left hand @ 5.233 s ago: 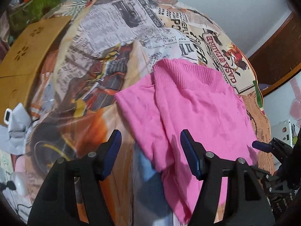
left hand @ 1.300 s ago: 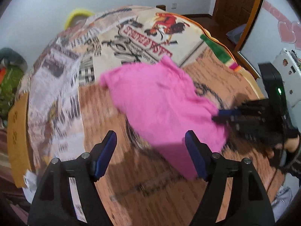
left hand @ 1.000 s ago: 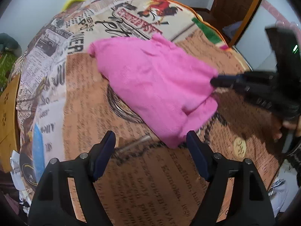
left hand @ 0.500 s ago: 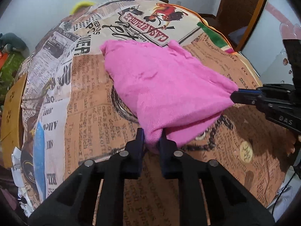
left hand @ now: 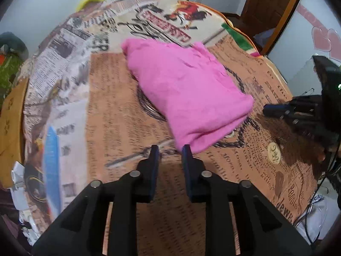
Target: Fold small clothes
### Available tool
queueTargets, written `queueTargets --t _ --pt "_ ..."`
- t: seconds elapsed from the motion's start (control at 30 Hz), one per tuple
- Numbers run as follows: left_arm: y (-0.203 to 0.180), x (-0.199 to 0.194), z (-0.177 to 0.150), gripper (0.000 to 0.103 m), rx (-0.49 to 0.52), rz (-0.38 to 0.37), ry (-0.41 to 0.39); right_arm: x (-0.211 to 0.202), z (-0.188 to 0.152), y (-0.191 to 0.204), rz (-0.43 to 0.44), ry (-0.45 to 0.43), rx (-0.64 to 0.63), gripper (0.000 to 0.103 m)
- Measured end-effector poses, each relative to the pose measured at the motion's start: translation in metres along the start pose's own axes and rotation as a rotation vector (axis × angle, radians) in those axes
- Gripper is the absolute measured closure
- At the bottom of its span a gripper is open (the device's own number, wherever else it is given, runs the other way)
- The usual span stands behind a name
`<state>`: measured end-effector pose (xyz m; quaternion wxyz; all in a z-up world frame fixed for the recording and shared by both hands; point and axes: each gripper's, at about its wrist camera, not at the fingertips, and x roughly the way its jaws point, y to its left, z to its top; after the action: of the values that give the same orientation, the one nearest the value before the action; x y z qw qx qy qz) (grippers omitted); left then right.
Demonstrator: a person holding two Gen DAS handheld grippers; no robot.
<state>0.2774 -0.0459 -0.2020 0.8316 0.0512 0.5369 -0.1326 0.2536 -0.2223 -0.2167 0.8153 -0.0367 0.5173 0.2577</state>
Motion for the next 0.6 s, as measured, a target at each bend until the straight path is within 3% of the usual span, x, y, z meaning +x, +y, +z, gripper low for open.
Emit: queueTargets --t 0.1,0.23,0.33,0.47,0.6 --pt "0.01 -0.014 0.014 0.059 -0.006 0.034 -0.063 -0.015 0.013 0.0 0.009 -0.058 0.013 0.091" --pt "0.016 -0.01 0.041 0.042 -0.007 0.056 -0.11 -0.011 0.036 0.011 0.046 -0.111 0.011 0.061" --pt "0.014 0.014 0.047 0.039 -0.004 0.051 -0.071 0.015 0.043 0.022 0.082 -0.084 0.013 0.061" --pt "0.013 0.046 0.03 0.039 -0.008 0.003 0.034 0.05 0.029 0.027 0.115 0.009 0.043 0.061" --pt "0.017 0.048 0.021 0.034 -0.014 -0.016 0.063 0.046 0.014 0.024 0.122 0.022 0.049 0.061"
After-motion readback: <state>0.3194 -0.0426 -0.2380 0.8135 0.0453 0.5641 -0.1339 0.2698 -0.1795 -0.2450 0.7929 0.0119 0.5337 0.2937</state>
